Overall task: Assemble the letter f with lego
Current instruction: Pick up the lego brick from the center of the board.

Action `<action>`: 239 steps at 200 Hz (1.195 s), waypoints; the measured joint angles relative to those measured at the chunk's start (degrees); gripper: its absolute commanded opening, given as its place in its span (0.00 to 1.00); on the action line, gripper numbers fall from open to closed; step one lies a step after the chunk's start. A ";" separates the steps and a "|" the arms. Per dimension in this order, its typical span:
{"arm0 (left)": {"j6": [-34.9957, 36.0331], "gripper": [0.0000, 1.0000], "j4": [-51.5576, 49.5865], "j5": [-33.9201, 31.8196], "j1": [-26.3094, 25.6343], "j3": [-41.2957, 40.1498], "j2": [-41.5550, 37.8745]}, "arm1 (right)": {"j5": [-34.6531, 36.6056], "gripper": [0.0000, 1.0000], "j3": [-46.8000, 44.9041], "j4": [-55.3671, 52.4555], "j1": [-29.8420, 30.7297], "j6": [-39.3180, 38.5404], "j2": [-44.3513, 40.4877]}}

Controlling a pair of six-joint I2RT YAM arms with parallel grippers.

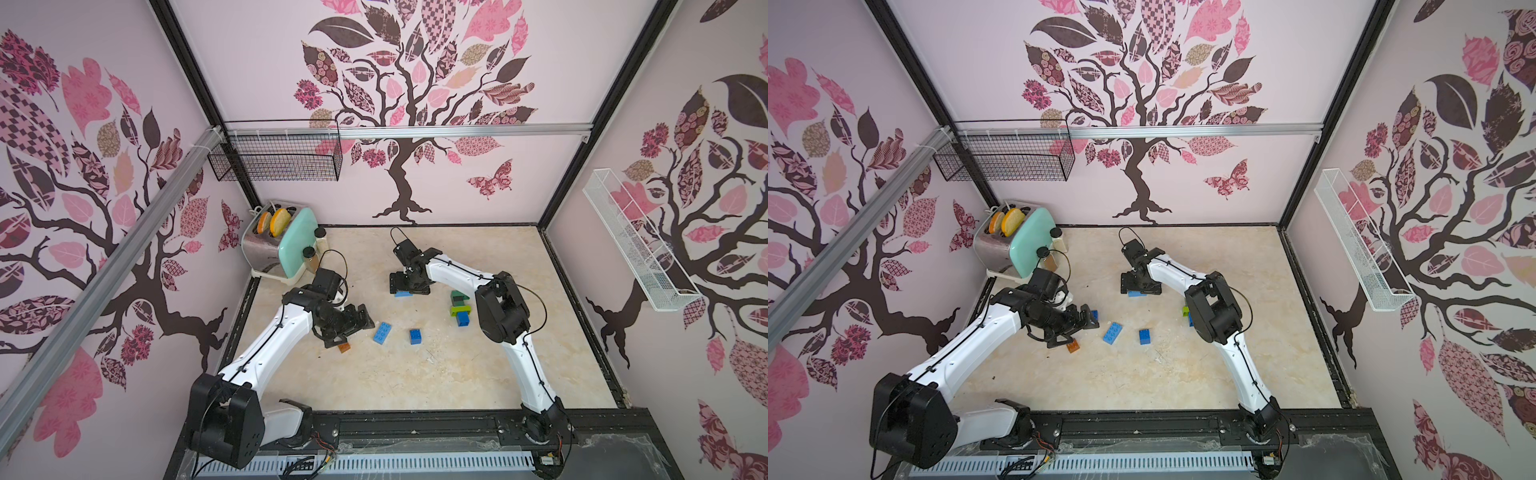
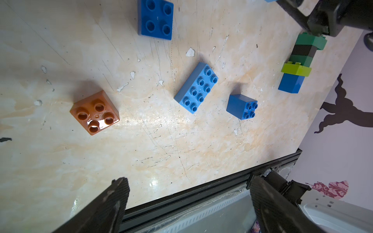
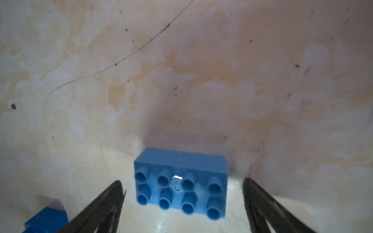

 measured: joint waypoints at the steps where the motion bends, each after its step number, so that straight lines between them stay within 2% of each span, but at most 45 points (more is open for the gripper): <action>1: 0.09 0.98 -0.04 0.00 0.00 0.00 0.02 | 0.07 0.90 0.00 0.13 0.04 0.00 0.02; 89: 1.86 0.98 -1.40 -1.51 0.00 0.00 0.61 | 6.16 0.80 0.22 2.21 1.81 0.98 1.18; 157: 2.12 0.97 -1.77 -2.38 0.00 -0.11 1.42 | 8.15 0.72 3.34 2.23 1.88 0.98 3.32; 239: 2.12 0.97 -1.81 -3.08 0.00 -0.11 2.38 | 9.68 0.70 4.22 1.84 2.36 -0.07 3.89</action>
